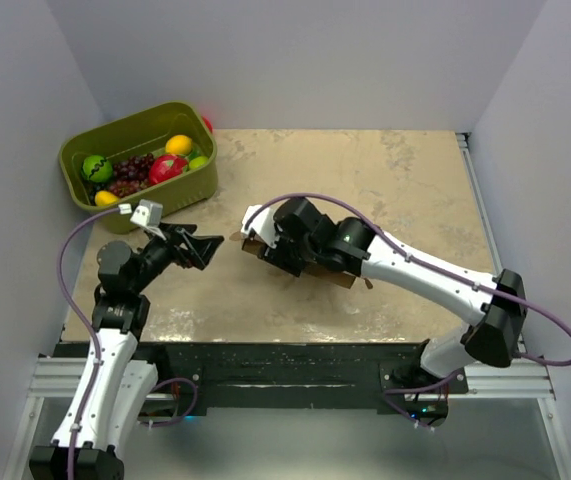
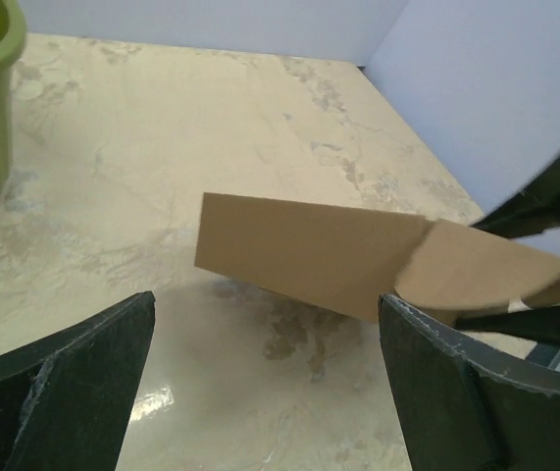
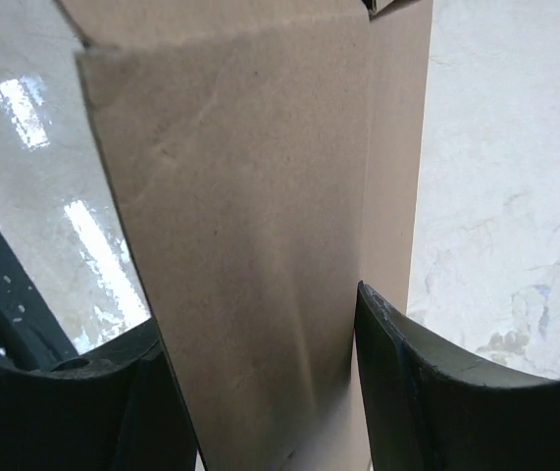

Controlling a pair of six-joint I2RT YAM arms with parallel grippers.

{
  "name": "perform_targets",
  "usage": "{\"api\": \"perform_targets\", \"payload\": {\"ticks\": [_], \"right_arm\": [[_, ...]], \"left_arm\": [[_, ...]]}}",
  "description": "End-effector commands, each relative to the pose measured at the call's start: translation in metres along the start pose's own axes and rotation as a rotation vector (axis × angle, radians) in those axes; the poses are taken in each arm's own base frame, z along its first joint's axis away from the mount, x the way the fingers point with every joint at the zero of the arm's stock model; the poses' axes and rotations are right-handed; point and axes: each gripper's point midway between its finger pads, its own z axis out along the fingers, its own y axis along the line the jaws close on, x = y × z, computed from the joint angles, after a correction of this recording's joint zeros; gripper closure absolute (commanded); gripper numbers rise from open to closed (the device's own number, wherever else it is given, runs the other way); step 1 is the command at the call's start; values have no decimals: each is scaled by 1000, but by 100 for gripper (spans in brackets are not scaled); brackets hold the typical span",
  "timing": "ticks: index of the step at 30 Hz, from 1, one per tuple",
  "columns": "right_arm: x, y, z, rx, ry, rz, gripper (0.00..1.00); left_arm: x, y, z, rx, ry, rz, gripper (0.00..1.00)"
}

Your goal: Fold the paper box

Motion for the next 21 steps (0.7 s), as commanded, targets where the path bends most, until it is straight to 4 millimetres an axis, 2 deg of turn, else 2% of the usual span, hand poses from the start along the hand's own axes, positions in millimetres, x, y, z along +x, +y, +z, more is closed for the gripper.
{"api": "perform_targets", "payload": {"ticks": [1, 3, 5, 7, 9, 10, 12, 13, 15, 17, 21], "right_arm": [[-8, 3, -6, -148, 35, 37, 78], [-2, 5, 2, -194, 78, 40, 78], [-5, 0, 7, -216, 87, 39, 78], [-11, -2, 8, -250, 84, 46, 78], [-8, -1, 16, -293, 111, 48, 78], [-15, -6, 15, -296, 96, 49, 77], [-10, -7, 25, -321, 126, 54, 77], [-16, -10, 27, -324, 116, 55, 77], [-12, -12, 37, -344, 139, 63, 76], [-17, -17, 41, -353, 127, 70, 76], [-17, -25, 53, -368, 136, 85, 75]], "left_arm": [[-8, -35, 1, 233, -50, 85, 0], [-4, -48, -1, 320, -33, 66, 0], [-3, -49, 1, 343, -22, 71, 0], [1, -41, 6, 316, 0, 55, 0], [2, -35, 10, 292, 1, 44, 0], [0, -33, 14, 296, -10, 45, 0], [3, -30, 20, 298, -6, -5, 0], [-5, -33, 22, 320, -32, -7, 0], [-5, -30, 30, 329, -29, -30, 0], [-12, -30, 35, 342, -47, -23, 0], [2, -8, 53, 282, 3, -65, 1]]}}
